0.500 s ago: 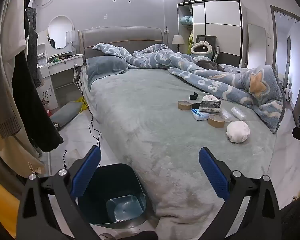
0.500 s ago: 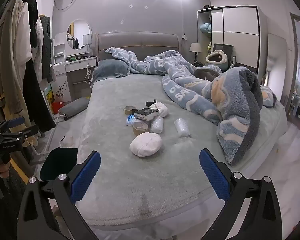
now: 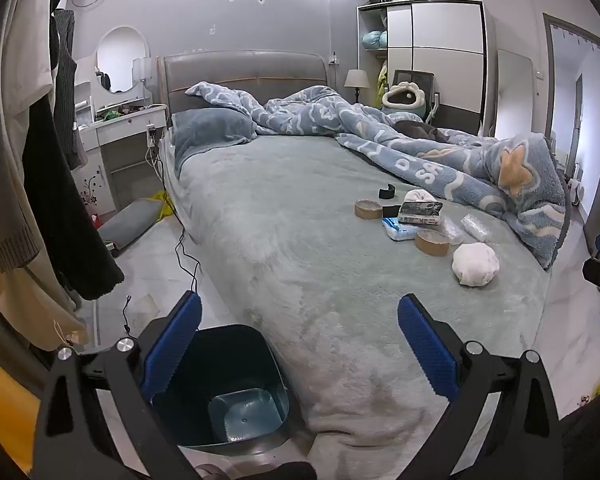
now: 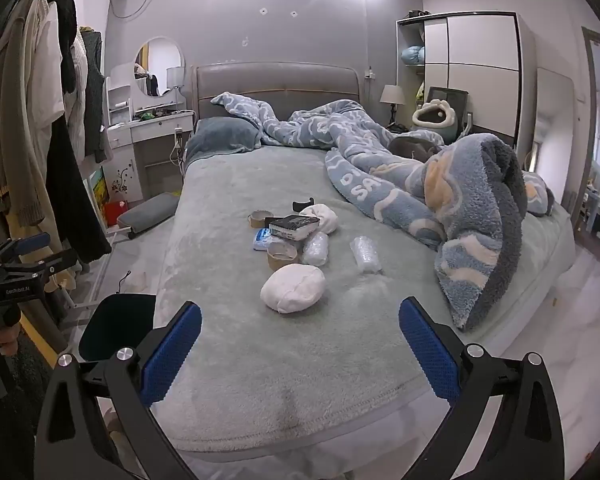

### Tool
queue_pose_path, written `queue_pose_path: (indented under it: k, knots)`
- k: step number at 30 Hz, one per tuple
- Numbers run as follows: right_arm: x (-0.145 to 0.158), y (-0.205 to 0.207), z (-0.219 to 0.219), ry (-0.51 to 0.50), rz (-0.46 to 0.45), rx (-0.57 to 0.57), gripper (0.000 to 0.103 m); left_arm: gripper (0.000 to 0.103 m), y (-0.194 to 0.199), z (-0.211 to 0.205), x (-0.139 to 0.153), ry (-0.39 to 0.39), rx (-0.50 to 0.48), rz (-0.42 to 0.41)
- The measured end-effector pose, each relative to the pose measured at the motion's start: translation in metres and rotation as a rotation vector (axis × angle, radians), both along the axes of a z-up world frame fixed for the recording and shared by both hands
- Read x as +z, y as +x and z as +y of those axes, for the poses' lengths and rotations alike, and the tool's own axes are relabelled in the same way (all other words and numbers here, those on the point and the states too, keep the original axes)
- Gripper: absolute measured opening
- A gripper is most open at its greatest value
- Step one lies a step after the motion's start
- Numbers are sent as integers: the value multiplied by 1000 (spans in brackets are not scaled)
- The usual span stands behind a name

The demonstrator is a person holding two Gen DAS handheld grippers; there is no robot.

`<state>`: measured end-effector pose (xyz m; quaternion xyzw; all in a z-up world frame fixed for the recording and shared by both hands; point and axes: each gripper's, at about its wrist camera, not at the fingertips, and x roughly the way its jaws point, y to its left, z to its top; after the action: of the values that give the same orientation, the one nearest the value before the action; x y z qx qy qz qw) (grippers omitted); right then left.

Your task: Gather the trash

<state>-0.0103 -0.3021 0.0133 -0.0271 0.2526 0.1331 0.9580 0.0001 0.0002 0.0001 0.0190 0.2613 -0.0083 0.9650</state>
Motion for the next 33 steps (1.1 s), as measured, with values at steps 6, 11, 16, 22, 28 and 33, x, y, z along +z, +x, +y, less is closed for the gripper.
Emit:
queue_pose_path:
  k: [6, 11, 16, 22, 28, 33]
  knots:
    - [0, 0, 0, -1, 1, 0, 100, 100, 0, 0, 0, -3, 0, 1]
    - [0, 0, 0, -1, 1, 0, 100, 100, 0, 0, 0, -4, 0, 2]
    - [0, 0, 0, -2, 2, 0, 100, 100, 0, 1, 0, -5, 0, 3]
    - [0, 1, 1, -3, 2, 1, 100, 100, 0, 1, 0, -5, 0, 3]
    - [0, 1, 1, -2, 2, 0, 100, 100, 0, 0, 0, -7, 0, 4]
    - [-1, 1, 1, -3, 3, 0, 100, 100, 1, 1, 0, -8, 1, 6]
